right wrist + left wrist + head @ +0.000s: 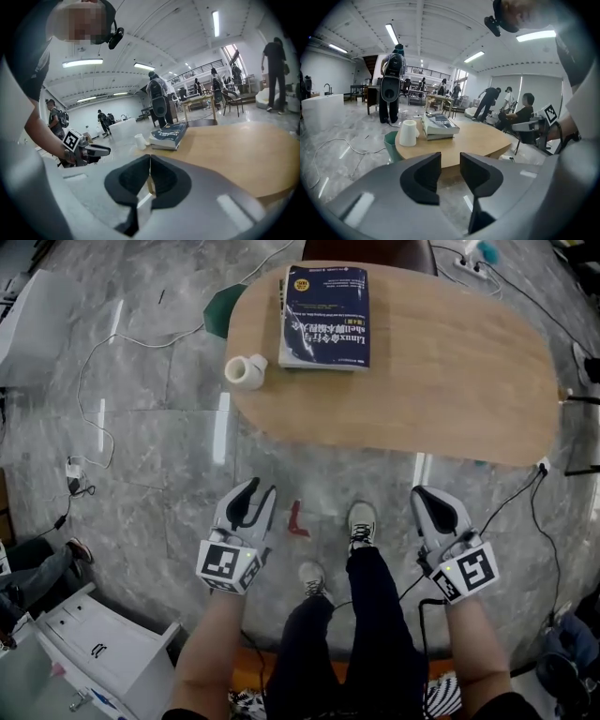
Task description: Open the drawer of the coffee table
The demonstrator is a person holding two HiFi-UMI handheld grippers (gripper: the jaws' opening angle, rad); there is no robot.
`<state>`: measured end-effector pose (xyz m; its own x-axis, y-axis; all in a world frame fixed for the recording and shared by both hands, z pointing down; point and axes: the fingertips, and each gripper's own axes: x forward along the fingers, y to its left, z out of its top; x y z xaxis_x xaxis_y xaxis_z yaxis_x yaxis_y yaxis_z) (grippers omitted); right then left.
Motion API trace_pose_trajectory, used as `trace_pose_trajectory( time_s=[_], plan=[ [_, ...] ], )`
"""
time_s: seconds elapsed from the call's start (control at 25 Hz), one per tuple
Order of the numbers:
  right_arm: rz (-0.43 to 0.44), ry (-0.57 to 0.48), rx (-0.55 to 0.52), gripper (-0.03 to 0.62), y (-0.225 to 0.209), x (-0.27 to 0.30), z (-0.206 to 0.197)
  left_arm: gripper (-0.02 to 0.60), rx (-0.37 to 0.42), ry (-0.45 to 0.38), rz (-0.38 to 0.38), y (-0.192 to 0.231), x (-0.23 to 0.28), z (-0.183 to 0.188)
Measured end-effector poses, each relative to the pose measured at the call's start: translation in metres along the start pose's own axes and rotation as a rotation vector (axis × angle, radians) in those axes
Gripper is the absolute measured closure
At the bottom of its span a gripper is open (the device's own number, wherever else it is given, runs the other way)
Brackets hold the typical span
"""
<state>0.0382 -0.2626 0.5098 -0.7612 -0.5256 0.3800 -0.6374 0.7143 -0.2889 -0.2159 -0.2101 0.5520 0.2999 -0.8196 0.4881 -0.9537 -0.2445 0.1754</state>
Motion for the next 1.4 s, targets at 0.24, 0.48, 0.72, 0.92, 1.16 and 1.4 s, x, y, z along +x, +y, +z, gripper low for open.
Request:
trace_pose_trajectory(
  time_s=[0.24, 0.48, 0.72, 0.92, 1.16, 1.4],
  plan=[
    [0.003, -0.018, -0.032, 0.577, -0.017, 0.027, -0.066, 0.366, 0.008, -0.009, 0.034, 0.038, 0.047, -0.069],
    [0.002, -0.061, -0.076, 0.557, -0.037, 0.043, -0.119, 0.278, 0.036, -0.051, 0.036, 0.075, 0.095, -0.113],
    [-0.014, -0.126, -0.114, 0.511, -0.059, 0.049, -0.163, 0.221, 0.112, -0.125, -0.009, 0.092, 0.134, -0.132],
    [-0.059, -0.177, -0.167, 0.511, -0.084, 0.059, -0.192, 0.219, 0.155, -0.214, -0.038, 0.100, 0.157, -0.138],
    [-0.095, -0.223, -0.218, 0.511, -0.104, 0.059, -0.206, 0.219, 0.208, -0.285, -0.117, 0.090, 0.173, -0.137],
    [-0.143, -0.234, -0.197, 0.511, -0.109, 0.040, -0.211, 0.233, 0.204, -0.284, -0.144, 0.085, 0.171, -0.139]
  ],
)
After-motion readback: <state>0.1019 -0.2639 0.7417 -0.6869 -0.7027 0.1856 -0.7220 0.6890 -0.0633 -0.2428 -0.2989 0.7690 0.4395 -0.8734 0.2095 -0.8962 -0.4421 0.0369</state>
